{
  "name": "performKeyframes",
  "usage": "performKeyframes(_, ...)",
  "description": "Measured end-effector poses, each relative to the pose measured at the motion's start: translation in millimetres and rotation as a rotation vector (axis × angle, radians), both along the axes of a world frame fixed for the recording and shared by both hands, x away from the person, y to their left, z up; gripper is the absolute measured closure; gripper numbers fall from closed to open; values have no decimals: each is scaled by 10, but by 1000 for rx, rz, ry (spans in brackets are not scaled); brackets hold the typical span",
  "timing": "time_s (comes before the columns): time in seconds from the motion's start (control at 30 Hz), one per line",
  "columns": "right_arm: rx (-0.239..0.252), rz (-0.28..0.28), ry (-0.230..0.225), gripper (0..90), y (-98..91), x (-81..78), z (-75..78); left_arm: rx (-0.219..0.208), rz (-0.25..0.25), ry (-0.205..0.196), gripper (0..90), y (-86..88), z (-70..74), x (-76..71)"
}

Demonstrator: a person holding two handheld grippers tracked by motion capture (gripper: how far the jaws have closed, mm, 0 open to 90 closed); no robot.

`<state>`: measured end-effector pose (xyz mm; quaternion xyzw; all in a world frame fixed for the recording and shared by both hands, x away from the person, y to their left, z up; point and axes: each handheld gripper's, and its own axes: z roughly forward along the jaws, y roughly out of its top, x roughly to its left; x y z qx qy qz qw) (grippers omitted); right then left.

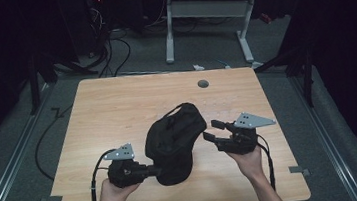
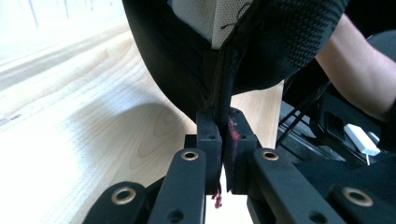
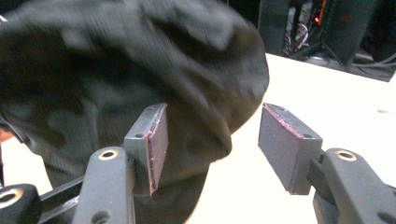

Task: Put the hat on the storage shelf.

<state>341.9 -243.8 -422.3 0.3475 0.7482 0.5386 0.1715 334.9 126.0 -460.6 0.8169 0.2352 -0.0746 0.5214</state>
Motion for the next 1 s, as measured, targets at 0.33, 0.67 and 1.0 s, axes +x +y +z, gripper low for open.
performKeyframes(0.33, -95, -95, 82, 433, -94, -40, -377, -22, 61, -21, 866, 78, 46, -4)
performKeyframes(0.67, -206, -214, 160, 433, -168, -32, -789, -28, 111, -47, 866, 159, 117, 3)
performKeyframes(1.0, -291, -295, 193, 428, -215, -14, -997, -37, 160, -63, 866, 217, 153, 10)
